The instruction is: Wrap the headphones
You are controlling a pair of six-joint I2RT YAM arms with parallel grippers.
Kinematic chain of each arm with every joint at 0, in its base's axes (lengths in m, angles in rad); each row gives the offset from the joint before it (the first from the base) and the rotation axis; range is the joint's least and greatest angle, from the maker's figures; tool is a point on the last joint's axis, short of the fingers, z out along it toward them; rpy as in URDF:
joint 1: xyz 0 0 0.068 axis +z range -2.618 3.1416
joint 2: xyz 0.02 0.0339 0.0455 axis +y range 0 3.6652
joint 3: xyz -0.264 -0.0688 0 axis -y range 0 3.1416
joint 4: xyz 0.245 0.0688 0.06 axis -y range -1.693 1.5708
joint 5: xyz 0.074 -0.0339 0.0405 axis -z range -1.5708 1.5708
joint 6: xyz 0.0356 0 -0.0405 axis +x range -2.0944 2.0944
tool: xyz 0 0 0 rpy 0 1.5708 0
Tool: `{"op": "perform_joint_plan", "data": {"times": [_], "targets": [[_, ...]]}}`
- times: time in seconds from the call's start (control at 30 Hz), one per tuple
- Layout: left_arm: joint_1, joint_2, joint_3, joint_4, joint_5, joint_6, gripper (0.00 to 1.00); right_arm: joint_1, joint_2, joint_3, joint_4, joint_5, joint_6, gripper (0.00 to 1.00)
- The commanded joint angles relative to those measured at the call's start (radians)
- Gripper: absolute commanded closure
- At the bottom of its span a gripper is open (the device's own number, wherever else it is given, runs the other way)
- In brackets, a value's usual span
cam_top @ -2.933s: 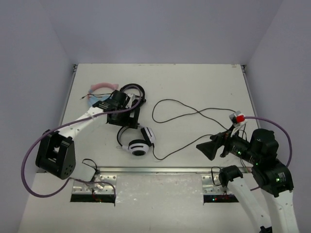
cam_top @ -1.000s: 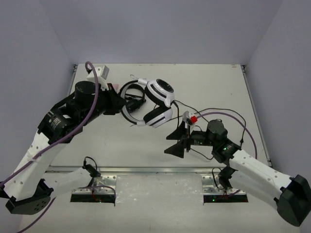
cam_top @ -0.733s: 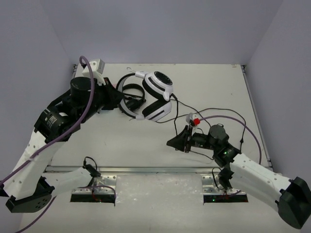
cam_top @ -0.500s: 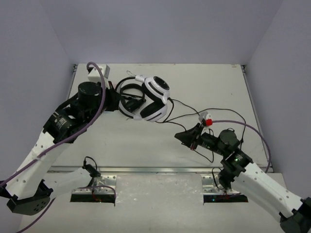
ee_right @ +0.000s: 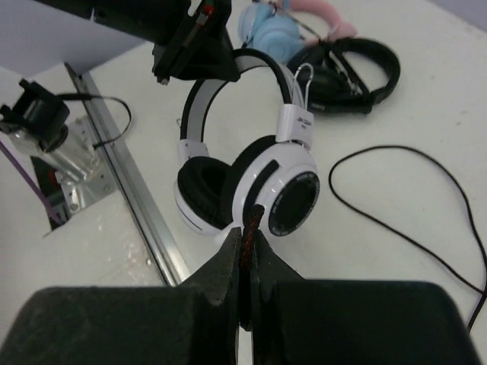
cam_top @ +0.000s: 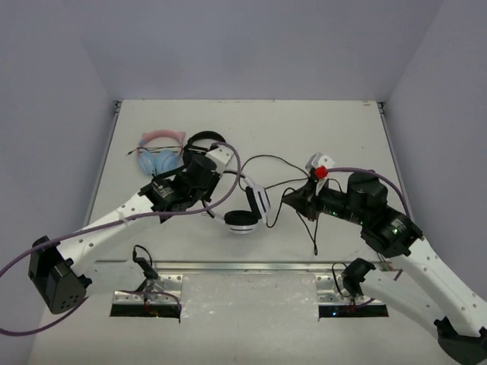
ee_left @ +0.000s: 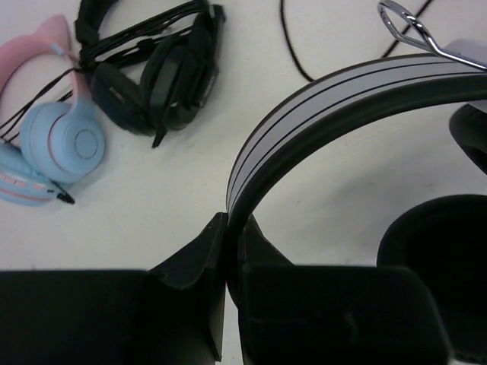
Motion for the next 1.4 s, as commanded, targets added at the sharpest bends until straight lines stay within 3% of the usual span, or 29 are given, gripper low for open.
{"op": "perform_joint_plan", "data": {"times": [0.0, 0.13, 0.27, 0.43, 0.53, 0.8, 1.23, 1.37], "targets": [[-0.121, 0.063, 0.098, 0.119, -0.013, 0.081, 1.0, 0.009, 0.09, 0.078, -0.116, -0.11, -0.107, 0.99], [-0.201, 0.147, 0.139, 0.083, 0.027, 0.117, 1.0, 0.032, 0.145, 0.166, -0.208, -0.193, -0.213, 0.99], [-0.203, 0.121, 0.126, 0.146, 0.225, 0.123, 1.0, 0.035, 0.156, 0.192, -0.238, -0.196, -0.25, 0.99], [-0.203, 0.075, 0.113, 0.151, 0.384, 0.129, 1.0, 0.038, 0.139, 0.143, -0.175, -0.1, -0.268, 0.94], [-0.206, 0.043, 0.095, 0.143, 0.534, 0.132, 1.0, 0.039, 0.15, 0.126, -0.121, -0.034, -0.282, 0.98], [-0.212, 0.029, 0.084, 0.145, 0.521, 0.131, 1.0, 0.039, 0.203, 0.25, -0.223, -0.144, -0.365, 0.99], [-0.229, 0.018, 0.086, 0.117, 0.613, 0.128, 1.0, 0.042, 0.286, 0.234, -0.144, 0.083, -0.303, 0.99], [-0.231, 0.017, 0.093, 0.114, 0.63, 0.125, 1.0, 0.044, 0.272, 0.187, -0.09, 0.082, -0.296, 0.92]]}}
